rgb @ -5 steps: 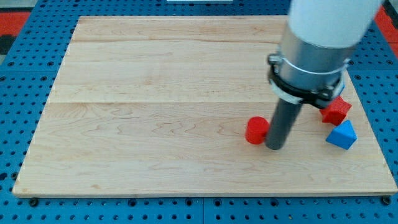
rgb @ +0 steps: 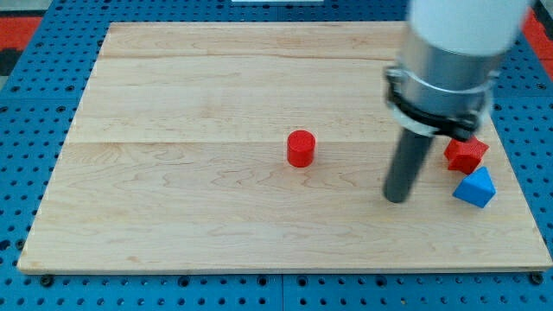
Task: Drag the red star into the red circle
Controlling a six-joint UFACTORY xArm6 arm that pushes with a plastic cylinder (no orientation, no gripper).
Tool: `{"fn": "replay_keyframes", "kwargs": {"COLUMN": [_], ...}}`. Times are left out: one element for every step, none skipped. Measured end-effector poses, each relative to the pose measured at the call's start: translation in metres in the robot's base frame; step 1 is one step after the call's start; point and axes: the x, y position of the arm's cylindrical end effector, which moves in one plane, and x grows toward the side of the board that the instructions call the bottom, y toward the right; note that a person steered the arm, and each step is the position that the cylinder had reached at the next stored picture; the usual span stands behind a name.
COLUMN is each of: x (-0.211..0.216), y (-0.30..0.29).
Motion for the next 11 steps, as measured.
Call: {"fn": "replay_keyframes", "kwargs": {"x": [0.026, 0.055, 0.052, 0.032, -0.004, -0.044, -0.065, -0.066, -0.066, -0.066, -0.066], "y": [0.034, 0.055, 0.106, 0.149, 0.157, 0.153, 0.135, 0.109, 0.079, 0.048, 0.015]}}
